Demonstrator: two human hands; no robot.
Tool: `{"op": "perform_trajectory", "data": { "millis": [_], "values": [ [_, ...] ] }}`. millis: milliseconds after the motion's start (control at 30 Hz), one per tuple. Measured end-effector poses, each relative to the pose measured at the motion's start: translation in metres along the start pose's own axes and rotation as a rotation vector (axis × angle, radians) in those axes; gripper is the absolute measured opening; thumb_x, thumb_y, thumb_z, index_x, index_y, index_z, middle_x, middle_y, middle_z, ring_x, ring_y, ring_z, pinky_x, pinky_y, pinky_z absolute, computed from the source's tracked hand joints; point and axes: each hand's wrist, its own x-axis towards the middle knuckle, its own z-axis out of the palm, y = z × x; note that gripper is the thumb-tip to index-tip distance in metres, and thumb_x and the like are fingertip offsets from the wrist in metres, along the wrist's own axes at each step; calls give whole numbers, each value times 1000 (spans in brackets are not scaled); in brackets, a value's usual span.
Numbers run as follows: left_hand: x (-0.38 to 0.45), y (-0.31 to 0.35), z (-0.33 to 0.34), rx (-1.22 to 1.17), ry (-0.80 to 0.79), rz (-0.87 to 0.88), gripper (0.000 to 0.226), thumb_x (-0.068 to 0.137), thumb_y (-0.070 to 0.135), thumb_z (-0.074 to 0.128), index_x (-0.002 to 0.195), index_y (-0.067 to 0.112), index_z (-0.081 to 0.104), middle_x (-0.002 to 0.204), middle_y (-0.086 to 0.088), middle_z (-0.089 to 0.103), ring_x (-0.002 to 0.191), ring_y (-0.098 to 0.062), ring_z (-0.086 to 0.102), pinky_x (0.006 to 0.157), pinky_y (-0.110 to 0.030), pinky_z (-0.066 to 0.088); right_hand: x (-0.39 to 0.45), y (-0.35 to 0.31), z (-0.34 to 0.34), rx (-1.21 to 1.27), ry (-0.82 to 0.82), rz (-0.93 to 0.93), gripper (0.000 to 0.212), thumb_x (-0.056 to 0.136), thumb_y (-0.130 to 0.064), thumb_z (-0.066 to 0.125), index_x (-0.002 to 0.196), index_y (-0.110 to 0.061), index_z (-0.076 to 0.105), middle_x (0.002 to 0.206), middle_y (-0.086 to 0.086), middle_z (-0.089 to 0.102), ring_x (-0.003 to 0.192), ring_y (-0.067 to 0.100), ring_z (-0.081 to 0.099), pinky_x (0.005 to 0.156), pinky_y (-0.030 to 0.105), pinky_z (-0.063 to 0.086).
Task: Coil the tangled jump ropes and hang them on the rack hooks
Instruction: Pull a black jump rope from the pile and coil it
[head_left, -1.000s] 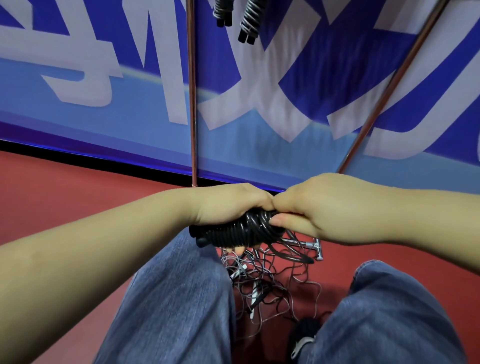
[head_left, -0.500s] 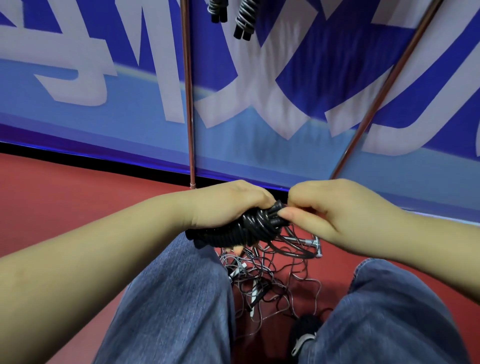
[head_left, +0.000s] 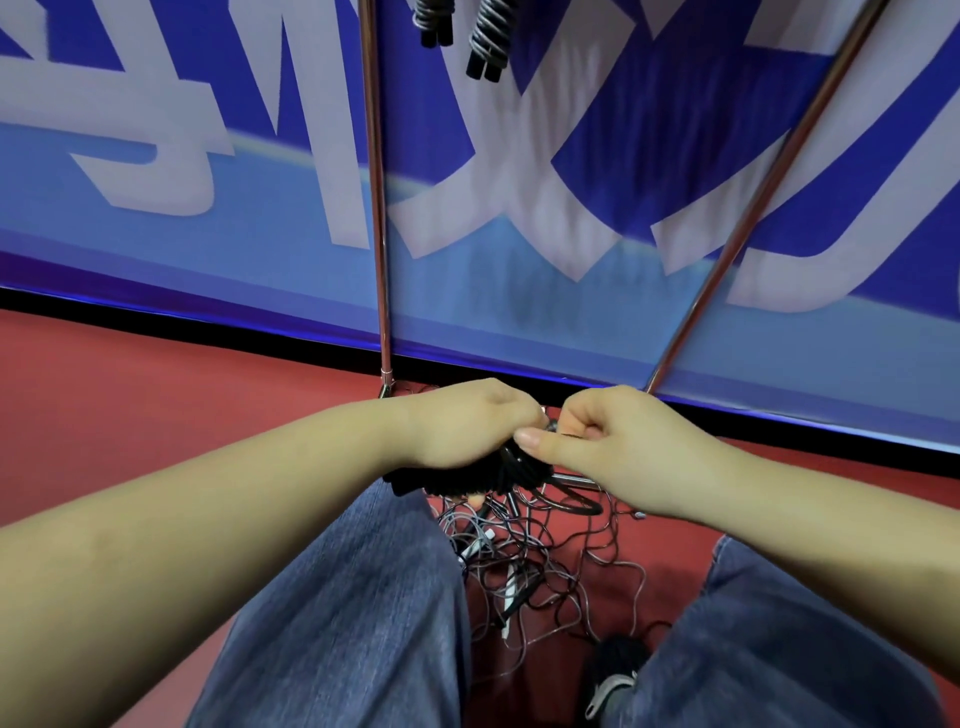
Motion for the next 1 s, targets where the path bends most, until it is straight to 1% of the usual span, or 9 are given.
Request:
{"op": "perform_trajectory", "data": {
  "millis": [200, 367, 433, 500, 567, 700, 833, 900, 1000],
  "values": [
    [-9, -7, 4, -100, 10, 123, 33, 88, 15, 38, 60, 28, 50, 55, 18, 47, 55, 5, 44, 59, -10, 37, -8, 1, 5, 229, -32, -90, 41, 85, -26, 65, 54, -18, 39, 48, -7, 29, 48, 8, 26, 48, 23, 24],
    [-17, -14, 5, -218, 52, 158, 36, 94, 19, 40, 89, -14, 52, 69, -2, 50, 56, -7, 53, 56, -19, 46, -10, 2, 2, 737, -180, 65, 46, 86, -9, 60, 43, -21, 51, 45, -7, 40, 45, 10, 38, 51, 21, 32],
    [-14, -16, 6, -224, 90, 180, 43, 88, 35, 43, 89, -6, 56, 74, -5, 52, 64, -15, 53, 61, -32, 48, -3, 5, 2, 850, -195, 136, 47, 86, -8, 58, 41, -20, 53, 45, -5, 39, 43, 8, 37, 49, 19, 35],
    [-9, -18, 7, -179, 141, 170, 36, 87, 38, 43, 83, 6, 60, 72, 3, 55, 63, -11, 53, 62, -29, 47, 6, 5, 0, 796, -173, 156, 44, 86, -14, 62, 42, -20, 54, 46, -6, 41, 44, 9, 37, 50, 20, 34],
    [-1, -20, 9, -248, 196, 112, 26, 95, 23, 42, 80, 14, 61, 65, 7, 57, 53, -10, 55, 52, -23, 45, 16, 9, -1, 603, -75, 123, 36, 83, -25, 67, 50, -19, 54, 48, -5, 40, 47, 11, 35, 50, 23, 29],
    [21, -29, 19, -444, 287, -14, 29, 102, 18, 35, 92, 1, 57, 68, -15, 56, 46, -25, 54, 44, -25, 43, 41, 24, 8, 410, 213, 39, 16, 83, -32, 68, 82, -23, 55, 65, -8, 50, 52, 3, 40, 55, 18, 36],
    [44, -37, 23, -671, 381, -89, 25, 100, 25, 41, 86, 10, 55, 62, -11, 58, 45, -27, 56, 42, -24, 43, 65, 56, 20, 474, 319, 243, 43, 88, -40, 60, 125, -21, 46, 115, 0, 56, 98, 10, 55, 83, 20, 39],
    [60, -45, 23, -758, 401, -140, 26, 99, 30, 42, 91, 9, 55, 61, -10, 58, 45, -27, 58, 43, -25, 45, 73, 68, 23, 651, 257, 347, 47, 91, -42, 55, 130, -18, 48, 122, 1, 56, 101, 10, 57, 85, 24, 43],
    [79, -57, 28, -913, 399, -213, 31, 97, 37, 44, 93, 10, 57, 65, -12, 59, 44, -26, 57, 45, -26, 47, 82, 77, 31, 1148, 180, 307, 23, 91, -34, 54, 100, -16, 65, 96, 1, 68, 76, 10, 59, 68, 23, 46]
  ]
}}
